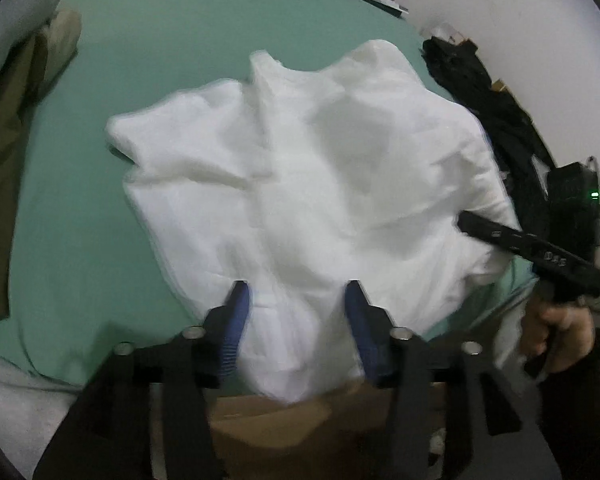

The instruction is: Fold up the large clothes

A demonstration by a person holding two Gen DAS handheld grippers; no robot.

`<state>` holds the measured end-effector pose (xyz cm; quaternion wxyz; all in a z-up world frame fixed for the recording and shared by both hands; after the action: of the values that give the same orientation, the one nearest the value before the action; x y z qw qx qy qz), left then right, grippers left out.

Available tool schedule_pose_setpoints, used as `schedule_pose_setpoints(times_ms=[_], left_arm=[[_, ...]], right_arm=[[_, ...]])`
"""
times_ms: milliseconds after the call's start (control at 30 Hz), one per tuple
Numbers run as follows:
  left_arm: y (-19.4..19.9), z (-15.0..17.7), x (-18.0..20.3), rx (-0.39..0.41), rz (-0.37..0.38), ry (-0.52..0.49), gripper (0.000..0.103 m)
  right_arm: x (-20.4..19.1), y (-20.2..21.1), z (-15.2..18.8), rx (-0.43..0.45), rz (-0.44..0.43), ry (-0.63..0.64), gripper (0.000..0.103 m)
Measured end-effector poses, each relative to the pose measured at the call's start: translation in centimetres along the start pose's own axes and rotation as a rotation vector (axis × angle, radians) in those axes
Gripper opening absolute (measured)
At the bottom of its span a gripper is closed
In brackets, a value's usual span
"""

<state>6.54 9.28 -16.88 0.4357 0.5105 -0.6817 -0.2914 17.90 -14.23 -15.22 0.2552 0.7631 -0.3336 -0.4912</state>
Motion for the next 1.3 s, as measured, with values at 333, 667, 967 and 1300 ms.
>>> schedule_pose_setpoints(times_ms=[333, 667, 967, 1300], left_arm=[[-6.4, -8.9, 6.4, -0.027, -0.189, -0.275, 0.056], [-5.0, -14.5, -3.6, 0.118, -0.466, 0.067, 0.056], [-3.3, -10.0, -0.5, 0.082, -0.036, 0.115, 0.064], [-6.9, -8.5, 5.0, 0.020, 0.045, -0.006, 0.007]], right_arm=[[4.3, 4.0, 1.3, 0.074, 0.048, -0.024, 0.026], [5.6, 3.4, 1.6, 0.078, 0.039, -0.076, 0.035], [5.3, 2.7, 1.0, 0.093, 0.035, -0.094, 0.047], [5.0, 5.8, 1.1, 0.218, 0.118, -0.068, 0.080]])
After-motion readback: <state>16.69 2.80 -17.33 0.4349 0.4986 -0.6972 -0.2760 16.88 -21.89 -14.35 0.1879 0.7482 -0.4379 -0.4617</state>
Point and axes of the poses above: each gripper's, at about its wrist camera, not at the fingertips, and y roughly against the way its jaws point, x to its right, z to its underside, the point moved 2 cm from there along -y, roughly the way its jaws point, and after that the axes turned 8 degrees about -y, right-handed, at the moved point
